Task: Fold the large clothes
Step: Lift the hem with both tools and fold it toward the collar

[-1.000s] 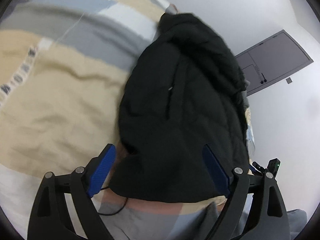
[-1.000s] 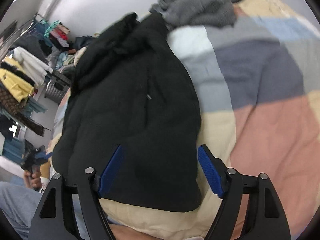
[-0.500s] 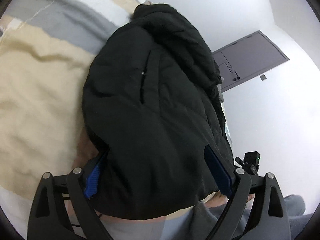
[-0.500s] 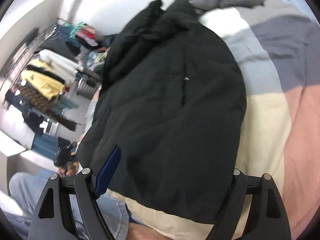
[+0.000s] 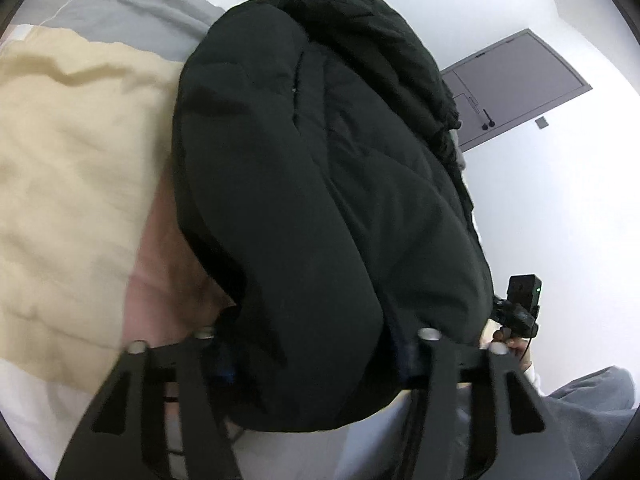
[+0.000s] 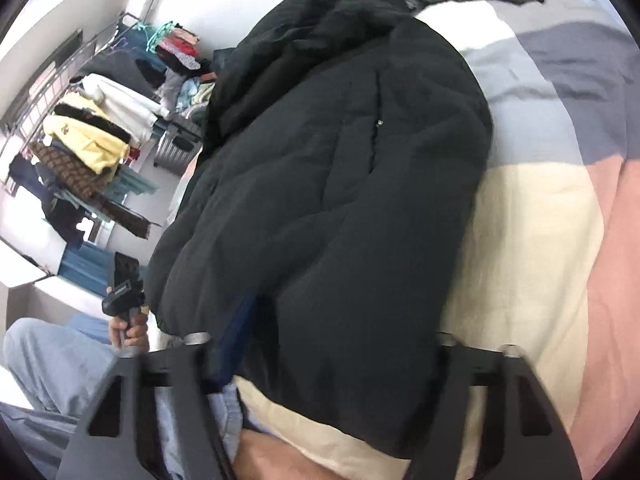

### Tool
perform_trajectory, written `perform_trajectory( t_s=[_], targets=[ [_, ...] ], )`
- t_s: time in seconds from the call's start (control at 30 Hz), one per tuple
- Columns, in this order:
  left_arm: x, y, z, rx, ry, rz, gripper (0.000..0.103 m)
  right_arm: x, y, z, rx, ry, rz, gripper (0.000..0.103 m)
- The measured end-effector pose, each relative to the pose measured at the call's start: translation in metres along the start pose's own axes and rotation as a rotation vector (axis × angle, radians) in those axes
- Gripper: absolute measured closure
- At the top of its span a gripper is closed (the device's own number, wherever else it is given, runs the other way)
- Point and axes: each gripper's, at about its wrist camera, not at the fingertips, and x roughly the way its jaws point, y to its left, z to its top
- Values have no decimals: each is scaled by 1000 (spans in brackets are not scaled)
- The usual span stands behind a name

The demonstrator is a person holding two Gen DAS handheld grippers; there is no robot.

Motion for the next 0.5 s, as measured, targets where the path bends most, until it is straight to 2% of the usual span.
perform_trajectory(
  t_s=[0.07, 0.1, 0.23, 0.33, 0.5],
  targets=[
    [-7, -7, 6, -17, -14, -3, 74, -12, 7, 5, 0, -32, 8, 86],
    [-10, -12, 10, -23, -21, 0, 80, -18, 14, 10, -8, -48, 10, 90],
    [-38, -34, 32, -45, -71, 5, 85, -48, 48, 34, -70, -125, 27, 93],
    [-66, -58, 55, -25, -119, 3, 87, -71, 78, 60, -129, -176, 17, 94],
    [-116, -103, 109, 40, -180, 46, 88, -98, 123, 106, -180, -239, 10, 95]
  ],
)
